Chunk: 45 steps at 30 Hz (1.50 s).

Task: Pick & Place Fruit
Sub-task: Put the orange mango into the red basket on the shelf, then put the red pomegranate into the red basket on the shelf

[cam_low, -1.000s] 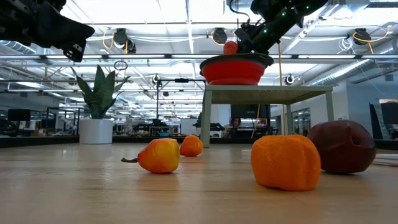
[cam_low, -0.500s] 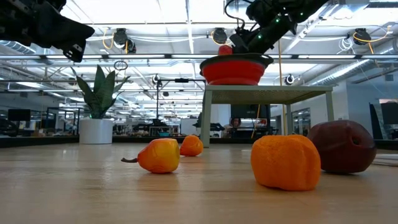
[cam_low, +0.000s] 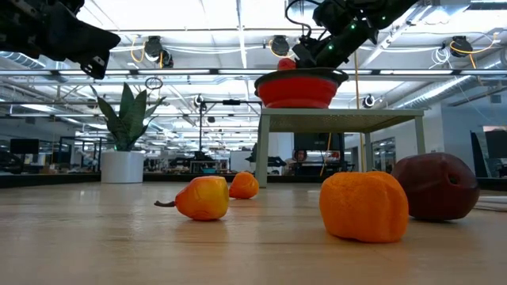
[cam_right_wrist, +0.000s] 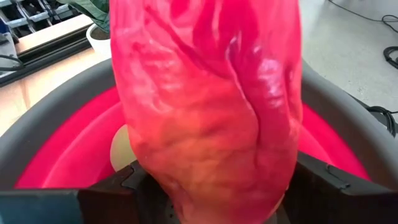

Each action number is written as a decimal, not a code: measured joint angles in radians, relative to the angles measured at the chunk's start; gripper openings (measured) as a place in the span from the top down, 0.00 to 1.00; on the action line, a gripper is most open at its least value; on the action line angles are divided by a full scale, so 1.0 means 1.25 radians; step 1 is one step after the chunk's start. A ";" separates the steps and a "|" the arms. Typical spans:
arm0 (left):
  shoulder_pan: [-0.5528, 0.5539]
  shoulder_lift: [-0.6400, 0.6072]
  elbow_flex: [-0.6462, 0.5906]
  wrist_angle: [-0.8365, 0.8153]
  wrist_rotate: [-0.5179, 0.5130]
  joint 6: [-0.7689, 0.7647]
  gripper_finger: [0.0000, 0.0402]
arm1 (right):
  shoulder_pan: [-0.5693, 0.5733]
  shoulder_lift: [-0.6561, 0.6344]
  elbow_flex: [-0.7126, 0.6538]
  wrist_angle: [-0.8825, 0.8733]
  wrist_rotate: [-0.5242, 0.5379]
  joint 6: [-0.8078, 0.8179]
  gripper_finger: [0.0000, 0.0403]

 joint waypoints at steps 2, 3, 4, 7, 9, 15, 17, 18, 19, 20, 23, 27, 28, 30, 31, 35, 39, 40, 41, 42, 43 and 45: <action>0.000 0.000 0.000 0.000 0.000 0.000 0.98 | 0.000 0.000 0.000 0.000 -0.001 0.000 0.40; 0.000 0.000 0.000 0.000 0.000 0.000 0.98 | 0.000 0.000 0.000 0.000 -0.002 0.000 0.39; 0.000 0.000 0.000 0.000 0.000 0.000 0.98 | 0.000 0.000 0.000 0.000 -0.002 0.002 0.38; 0.000 0.000 0.000 0.000 0.000 0.000 0.98 | 0.000 0.000 0.000 0.000 -0.002 0.008 0.35; 0.000 0.000 0.000 0.000 0.000 0.000 0.98 | 0.000 0.000 0.000 0.000 -0.002 0.007 0.34; 0.000 0.000 0.000 0.000 0.000 -0.004 0.98 | 0.000 0.000 0.000 0.000 -0.003 0.007 0.32; 0.000 0.000 0.000 0.000 0.000 -0.004 0.98 | 0.000 0.000 0.000 0.000 -0.003 0.007 0.32; 0.000 0.000 0.000 0.000 0.000 -0.004 0.98 | 0.000 0.000 0.000 0.000 -0.003 0.007 0.32; 0.000 0.000 0.000 0.000 0.000 -0.004 0.98 | 0.000 -0.001 0.000 0.000 -0.003 0.007 0.32; 0.000 0.000 0.000 0.000 0.000 -0.004 0.98 | 0.000 -0.003 0.000 -0.001 -0.003 0.007 0.32; 0.000 0.000 0.000 0.000 0.001 -0.004 0.98 | 0.000 -0.013 0.000 -0.003 -0.003 0.007 0.32; 0.000 0.000 0.000 0.000 0.001 -0.003 0.98 | 0.001 -0.037 0.000 -0.015 -0.002 0.006 0.33; 0.000 0.000 0.000 0.000 0.001 -0.003 0.98 | 0.001 -0.043 0.000 -0.017 -0.002 0.006 0.33; 0.000 0.000 0.000 0.000 0.001 -0.001 0.98 | 0.001 -0.052 0.000 -0.030 -0.002 0.006 0.33; 0.000 0.000 0.000 0.000 0.001 -0.001 0.98 | 0.001 -0.056 0.000 -0.035 -0.002 0.006 0.33; 0.000 0.000 0.000 0.000 0.001 0.004 0.98 | 0.001 -0.065 0.000 -0.055 -0.001 0.006 0.34; 0.000 0.000 0.000 0.000 0.001 0.003 0.98 | 0.011 -0.071 0.000 -0.062 0.000 0.006 0.34; 0.000 0.000 0.000 0.000 0.001 0.003 0.98 | 0.016 -0.074 0.000 -0.063 0.000 0.006 0.34; 0.000 0.000 0.000 0.000 0.001 0.002 0.98 | 0.021 -0.079 0.000 -0.062 0.000 0.006 0.34; 0.000 0.000 0.000 0.000 0.001 0.002 0.98 | 0.028 -0.084 0.000 -0.060 0.000 0.006 0.34; 0.000 0.000 0.000 0.000 0.001 0.002 0.98 | 0.035 -0.090 0.000 -0.061 0.000 0.006 0.34; 0.000 0.000 0.000 0.000 0.001 -0.002 0.98 | 0.050 -0.104 0.000 -0.071 0.000 0.006 0.34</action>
